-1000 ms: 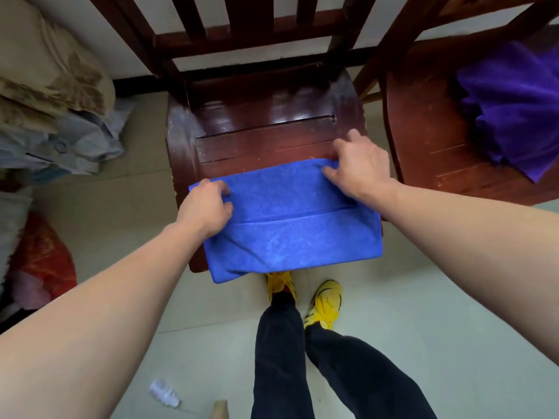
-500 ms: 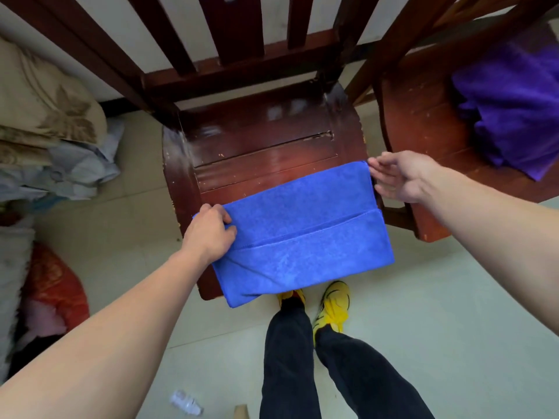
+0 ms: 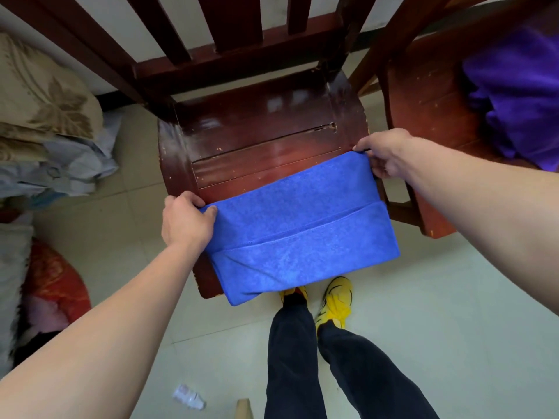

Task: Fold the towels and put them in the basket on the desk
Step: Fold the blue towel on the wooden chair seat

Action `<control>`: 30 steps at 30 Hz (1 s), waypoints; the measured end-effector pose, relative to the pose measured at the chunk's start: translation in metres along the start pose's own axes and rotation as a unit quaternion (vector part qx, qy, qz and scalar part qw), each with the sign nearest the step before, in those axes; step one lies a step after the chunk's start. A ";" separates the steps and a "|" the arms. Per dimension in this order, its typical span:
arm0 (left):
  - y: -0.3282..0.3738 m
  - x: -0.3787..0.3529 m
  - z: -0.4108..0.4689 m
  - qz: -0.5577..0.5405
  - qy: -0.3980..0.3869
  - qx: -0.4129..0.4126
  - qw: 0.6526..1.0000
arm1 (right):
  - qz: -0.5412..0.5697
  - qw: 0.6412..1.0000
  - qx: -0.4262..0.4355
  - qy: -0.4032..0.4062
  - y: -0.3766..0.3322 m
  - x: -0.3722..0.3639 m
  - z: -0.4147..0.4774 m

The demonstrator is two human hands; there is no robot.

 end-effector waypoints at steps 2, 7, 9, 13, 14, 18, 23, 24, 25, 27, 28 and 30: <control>0.000 0.000 0.002 0.002 -0.005 0.003 1.000 | 0.039 0.999 -0.004 -0.004 0.002 0.002 0.003; 0.001 -0.001 0.004 0.014 -0.014 -0.010 1.000 | -0.127 0.969 0.121 0.177 -0.020 0.038 -0.001; 0.004 0.004 0.002 0.033 0.005 -0.029 0.999 | -0.228 0.920 0.200 0.248 -0.042 0.045 -0.026; 0.034 0.006 -0.017 0.041 0.034 -0.184 0.982 | -0.262 0.863 0.406 0.148 -0.066 0.007 -0.074; 0.040 -0.002 -0.026 0.031 -0.002 -0.213 0.977 | -0.298 0.849 0.427 0.088 -0.059 -0.008 -0.080; 0.025 -0.047 -0.062 0.137 -0.169 -0.235 0.947 | -0.544 0.746 0.382 -0.041 0.011 -0.037 -0.077; -0.007 -0.055 -0.080 0.227 -0.158 -0.219 0.936 | -0.607 0.713 0.351 0.027 0.057 -0.008 -0.056; -0.015 -0.056 -0.089 0.204 -0.162 -0.209 0.943 | -0.583 0.737 0.341 0.028 0.065 -0.001 -0.055; -0.020 -0.056 -0.093 0.172 -0.164 -0.199 0.951 | -0.559 0.762 0.325 0.026 0.071 0.005 -0.049; -0.026 -0.053 -0.104 0.125 -0.160 -0.185 0.962 | -0.502 0.815 0.290 0.011 0.082 0.014 -0.042; -0.029 -0.052 -0.112 0.111 -0.156 -0.178 0.965 | -0.465 0.839 0.281 0.001 0.087 0.017 -0.042; -0.034 -0.048 -0.128 0.077 -0.143 -0.169 0.972 | -0.389 0.877 0.283 -0.011 0.092 0.021 -0.045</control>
Point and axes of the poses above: each hand's wrist, its own z-axis towards the middle knuckle, its own x-axis out of the back of the hand, y = z × x, the point moved 10 cm from there along z, towards the middle knuckle, and after that the axes turned 6 degrees about -z, right-handed, at the moved point
